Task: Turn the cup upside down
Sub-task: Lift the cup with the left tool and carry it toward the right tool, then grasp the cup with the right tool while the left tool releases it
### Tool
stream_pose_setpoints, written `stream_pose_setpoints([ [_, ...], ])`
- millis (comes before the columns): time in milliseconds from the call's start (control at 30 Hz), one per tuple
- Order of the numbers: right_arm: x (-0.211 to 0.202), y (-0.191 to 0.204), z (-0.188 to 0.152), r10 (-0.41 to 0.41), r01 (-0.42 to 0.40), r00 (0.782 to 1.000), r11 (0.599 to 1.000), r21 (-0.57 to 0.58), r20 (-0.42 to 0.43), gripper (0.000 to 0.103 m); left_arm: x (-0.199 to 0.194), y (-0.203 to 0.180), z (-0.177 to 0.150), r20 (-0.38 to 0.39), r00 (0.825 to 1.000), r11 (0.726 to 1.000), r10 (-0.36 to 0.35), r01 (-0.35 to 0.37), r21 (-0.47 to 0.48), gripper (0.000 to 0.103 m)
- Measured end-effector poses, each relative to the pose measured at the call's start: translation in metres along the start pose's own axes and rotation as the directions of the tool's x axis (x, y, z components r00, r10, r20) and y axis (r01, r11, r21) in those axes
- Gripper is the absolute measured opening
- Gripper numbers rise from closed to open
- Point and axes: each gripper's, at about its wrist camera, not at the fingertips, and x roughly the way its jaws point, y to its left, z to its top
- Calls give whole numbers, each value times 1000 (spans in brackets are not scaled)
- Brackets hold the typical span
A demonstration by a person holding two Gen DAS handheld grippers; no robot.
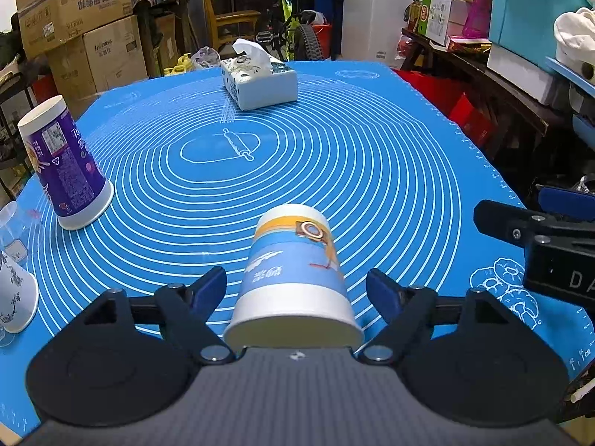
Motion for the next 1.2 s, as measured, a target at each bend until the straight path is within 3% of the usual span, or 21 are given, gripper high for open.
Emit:
stream_pose_setpoints([
  [267, -2, -1, 1, -4, 4, 1000, 1000, 1, 2, 81, -2, 0, 0, 7, 1000, 1000, 0, 0, -4, 83],
  [433, -7, 2, 6, -1, 1, 1000, 1000, -9, 8, 81, -15, 9, 5, 42, 999, 1000, 10, -9, -26, 90],
  [500, -7, 6, 11, 22, -22, 1000, 1000, -11, -4, 82, -24, 14, 8, 55, 998, 999, 7, -5, -45, 94],
  [700, -9, 28, 26, 99, -99, 995, 995, -25, -15, 86, -47, 38, 14, 94, 994, 997, 56, -51, -62, 95],
  [967, 21, 63, 42, 227, -227, 964, 974, 13, -138, 88, -44, 82, 11, 67, 986, 987, 150, -145, -74, 100],
  [1200, 65, 85, 47, 263, -251, 925, 965, 79, -273, 88, -26, 108, 0, 9, 986, 983, 168, -167, -83, 100],
])
